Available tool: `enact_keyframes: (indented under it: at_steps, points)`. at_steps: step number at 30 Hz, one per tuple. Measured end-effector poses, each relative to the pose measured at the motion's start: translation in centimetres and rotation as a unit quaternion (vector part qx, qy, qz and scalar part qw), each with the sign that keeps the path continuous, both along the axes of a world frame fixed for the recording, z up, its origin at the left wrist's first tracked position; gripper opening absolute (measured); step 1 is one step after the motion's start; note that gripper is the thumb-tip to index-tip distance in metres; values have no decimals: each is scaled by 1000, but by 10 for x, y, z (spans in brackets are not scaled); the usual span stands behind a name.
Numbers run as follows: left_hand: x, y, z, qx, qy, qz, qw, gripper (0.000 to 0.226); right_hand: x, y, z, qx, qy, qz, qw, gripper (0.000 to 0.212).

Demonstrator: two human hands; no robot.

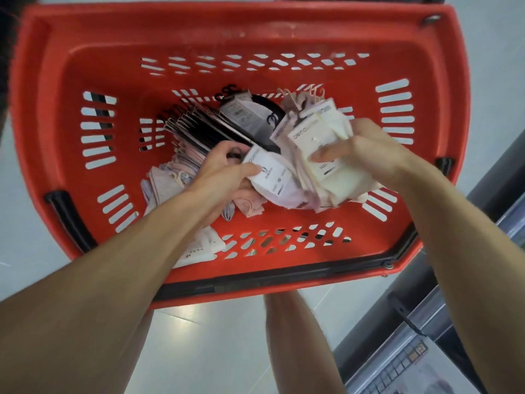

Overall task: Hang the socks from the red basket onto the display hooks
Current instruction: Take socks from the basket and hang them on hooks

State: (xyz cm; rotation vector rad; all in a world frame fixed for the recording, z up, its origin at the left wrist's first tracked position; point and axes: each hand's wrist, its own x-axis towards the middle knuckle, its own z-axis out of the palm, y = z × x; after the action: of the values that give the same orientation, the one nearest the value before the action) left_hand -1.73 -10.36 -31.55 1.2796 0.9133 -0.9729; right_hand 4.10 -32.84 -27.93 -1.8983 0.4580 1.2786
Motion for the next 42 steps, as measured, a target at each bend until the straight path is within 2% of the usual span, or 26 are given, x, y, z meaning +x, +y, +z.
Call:
enact_keyframes:
  at_steps: [3,8,12,15,17,18,20,23,25,27,31,33,36,38,40,42]
  points:
    - [19,4,36,-44,-55,114,991,23,5,-9,54,57,-38,-109,992,34]
    - [59,24,137,-76,-178,233,953,27,24,-13,175,205,-123,-251,938,49]
    - [89,51,259,-34,-292,249,923,27,51,3,295,336,-166,-244,894,41]
    - [101,77,376,49,-412,205,887,29,67,49,401,505,-85,-174,841,31]
    - [103,93,461,113,-476,185,852,19,68,91,470,476,-127,-123,862,29]
    - [100,101,504,125,-492,191,840,11,65,113,504,448,-173,-109,870,33]
    - [89,122,586,116,-513,223,821,14,57,157,573,424,-233,-60,873,37]
    - [58,155,692,89,-522,271,804,30,43,213,664,466,-273,-3,842,27]
    - [29,177,752,75,-561,300,768,31,27,246,719,498,-285,14,819,35]
    - [0,197,805,112,-597,316,729,29,5,277,767,527,-295,40,796,51]
    - [-52,237,870,179,-650,340,656,31,-42,329,836,547,-358,91,751,49]
    - [-74,258,892,224,-659,365,618,36,-64,353,863,544,-396,85,735,49]
    - [-103,285,923,290,-673,367,573,58,-88,385,892,553,-438,72,705,49]
    - [-118,303,941,347,-685,343,541,53,-101,402,908,550,-472,50,687,52]
    - [-130,319,957,384,-688,307,534,41,-111,418,921,563,-494,28,662,49]
    - [-141,331,972,372,-697,300,534,36,-121,432,936,567,-516,31,642,40]
